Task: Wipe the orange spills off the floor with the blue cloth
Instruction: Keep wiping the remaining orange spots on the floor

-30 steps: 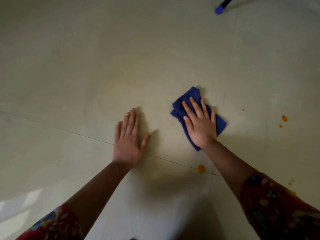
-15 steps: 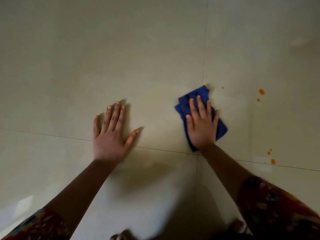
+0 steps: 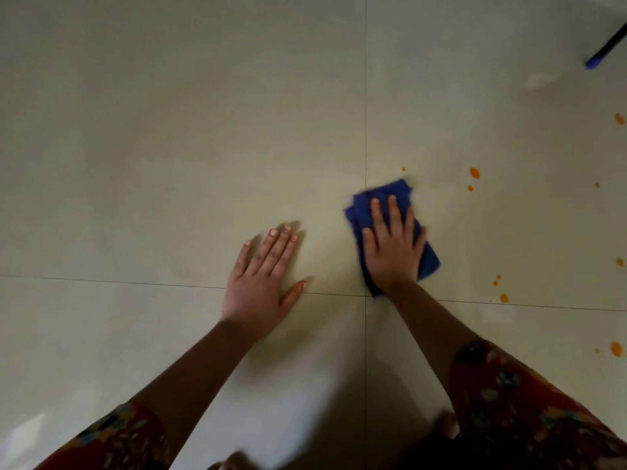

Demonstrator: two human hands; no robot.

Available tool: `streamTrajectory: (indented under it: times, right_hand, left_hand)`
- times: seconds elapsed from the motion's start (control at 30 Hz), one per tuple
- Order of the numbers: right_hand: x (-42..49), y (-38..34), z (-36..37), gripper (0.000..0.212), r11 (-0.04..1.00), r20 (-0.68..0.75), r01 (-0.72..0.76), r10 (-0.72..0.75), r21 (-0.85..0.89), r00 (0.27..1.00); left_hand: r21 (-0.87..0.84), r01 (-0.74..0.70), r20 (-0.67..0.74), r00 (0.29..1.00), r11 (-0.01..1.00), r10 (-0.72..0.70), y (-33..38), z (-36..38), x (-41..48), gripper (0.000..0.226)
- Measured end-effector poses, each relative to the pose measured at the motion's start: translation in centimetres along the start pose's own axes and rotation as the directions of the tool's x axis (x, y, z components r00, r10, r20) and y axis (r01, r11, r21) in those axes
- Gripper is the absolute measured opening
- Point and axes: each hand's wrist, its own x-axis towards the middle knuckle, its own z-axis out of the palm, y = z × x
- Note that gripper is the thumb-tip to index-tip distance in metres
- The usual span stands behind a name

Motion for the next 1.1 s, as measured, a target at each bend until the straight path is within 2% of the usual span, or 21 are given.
streamTrajectory:
  times: [0.07, 0.13, 0.23, 0.3, 0.37, 0.43, 0.47, 0.5, 0.57, 0.63, 0.7, 0.73, 0.77, 0.8, 0.87, 0.9, 0.93, 0.97, 1.0, 1.07, 1.1]
  right_hand:
    - [-1.6, -2.6, 0.6, 0.058, 0.973, 0.001, 0.224, -0.225, -0.053, 0.974]
    - [-5.5, -2.3, 0.8, 0.057, 0.889, 0.048, 0.452, -0.450, -0.070, 0.892]
    - [-7.6, 2.4, 0.4, 0.058, 0.836, 0.073, 0.549, -0.546, -0.024, 0.835]
    - [-5.9, 5.2, -0.2, 0.056, 0.887, 0.085, 0.460, -0.456, -0.033, 0.886]
    - [-3.0, 5.3, -0.4, 0.057, 0.975, 0.072, 0.223, -0.221, -0.019, 0.973]
    - [-0.5, 3.1, -0.3, 0.058, 1.000, 0.033, -0.003, 0.004, -0.029, 0.999]
    - [0.5, 1.7, -0.3, 0.058, 0.998, 0.040, -0.046, 0.048, -0.030, 0.998]
    - [1.1, 0.4, -0.2, 0.058, 0.999, 0.068, -0.028, 0.030, -0.035, 0.997]
    - [0.5, -1.2, -0.2, 0.061, 0.985, 0.114, 0.161, -0.155, -0.054, 0.981]
    - [-1.8, -0.8, -0.4, 0.061, 0.886, 0.153, 0.455, -0.439, -0.090, 0.885]
    - [-3.3, 1.8, -0.6, 0.061, 0.691, 0.256, 0.719, -0.683, -0.075, 0.684]
    - [-3.0, 3.0, -0.9, 0.061, 0.613, 0.293, 0.787, -0.741, -0.070, 0.604]
    - [-2.2, 3.7, -1.0, 0.061, 0.604, 0.304, 0.794, -0.744, -0.074, 0.595]
    - [-1.2, 3.9, -1.1, 0.062, 0.666, 0.301, 0.742, -0.694, -0.080, 0.655]
    - [0.2, 2.6, -0.9, 0.065, 0.885, 0.247, 0.463, -0.439, -0.048, 0.864]
    - [0.5, 1.8, -1.0, 0.066, 0.940, 0.203, 0.340, -0.325, -0.040, 0.924]
    - [0.4, 0.8, -1.0, 0.066, 0.951, 0.199, 0.304, -0.290, -0.047, 0.936]
    - [0.1, 0.6, -1.0, 0.065, 0.933, 0.233, 0.356, -0.336, -0.048, 0.913]
    - [-0.6, 1.4, -1.0, 0.064, 0.879, 0.280, 0.474, -0.444, -0.047, 0.851]
    - [-1.7, 5.5, -0.9, 0.060, 0.662, 0.343, 0.746, -0.687, -0.066, 0.640]
    - [-1.4, 7.8, -1.2, 0.058, 0.565, 0.387, 0.822, -0.744, -0.068, 0.544]
  left_hand:
    - [-0.003, 0.011, -0.007, 1.000, 1.000, -0.011, 0.0, 0.0, 0.0, 0.073]
    - [0.005, 0.003, 0.006, 1.000, 1.000, -0.003, -0.1, 0.0, 0.1, 0.076]
    - [0.021, 0.007, 0.011, 1.000, 1.000, -0.007, 0.0, 0.1, 0.1, 0.084]
    - [0.014, 0.008, 0.007, 1.000, 1.000, -0.008, 0.1, 0.1, 0.0, 0.085]
    - [0.000, 0.016, 0.004, 1.000, 1.000, -0.016, 0.0, 0.2, 0.0, 0.085]
    - [-0.013, 0.015, 0.006, 1.000, 1.000, -0.015, 0.1, 0.1, 0.0, 0.085]
    - [-0.013, 0.014, 0.003, 1.000, 1.000, -0.014, 0.1, 0.1, 0.0, 0.085]
    - [-0.015, 0.017, 0.008, 1.000, 1.000, -0.017, 0.2, 0.0, 0.1, 0.085]
    - [-0.026, 0.027, 0.026, 0.999, 0.999, -0.026, 0.1, -0.1, 0.0, 0.084]
    - [-0.052, 0.030, 0.031, 0.999, 0.998, -0.028, 0.2, -0.3, 0.0, 0.084]
    - [-0.062, 0.024, 0.053, 0.998, 0.998, -0.021, 0.2, -0.4, 0.0, 0.084]
    - [-0.064, 0.021, 0.057, 0.998, 0.998, -0.018, 0.1, -0.4, 0.0, 0.083]
    - [-0.064, 0.025, 0.062, 0.998, 0.998, -0.021, 0.1, -0.6, 0.1, 0.083]
    - [-0.063, 0.024, 0.068, 0.997, 0.998, -0.019, 0.1, -0.6, 0.1, 0.083]
    - [-0.057, 0.030, 0.102, 0.995, 0.998, -0.024, 0.0, -0.7, -0.1, 0.083]
    - [-0.042, 0.040, 0.098, 0.995, 0.998, -0.036, 0.4, -0.8, 0.0, 0.083]
    - [-0.024, 0.049, 0.093, 0.995, 0.998, -0.047, 0.5, -0.7, 0.0, 0.083]
    - [-0.007, 0.054, 0.098, 0.994, 0.998, -0.054, 0.6, -0.9, 0.1, 0.082]
    - [0.016, 0.049, 0.114, 0.992, 0.999, -0.051, 0.8, -1.0, 0.2, 0.081]
    - [0.081, 0.021, 0.142, 0.989, 0.996, -0.033, 1.1, -1.7, 0.5, 0.079]
    - [0.103, 0.001, 0.156, 0.988, 0.995, -0.017, 0.9, -2.1, 0.6, 0.078]
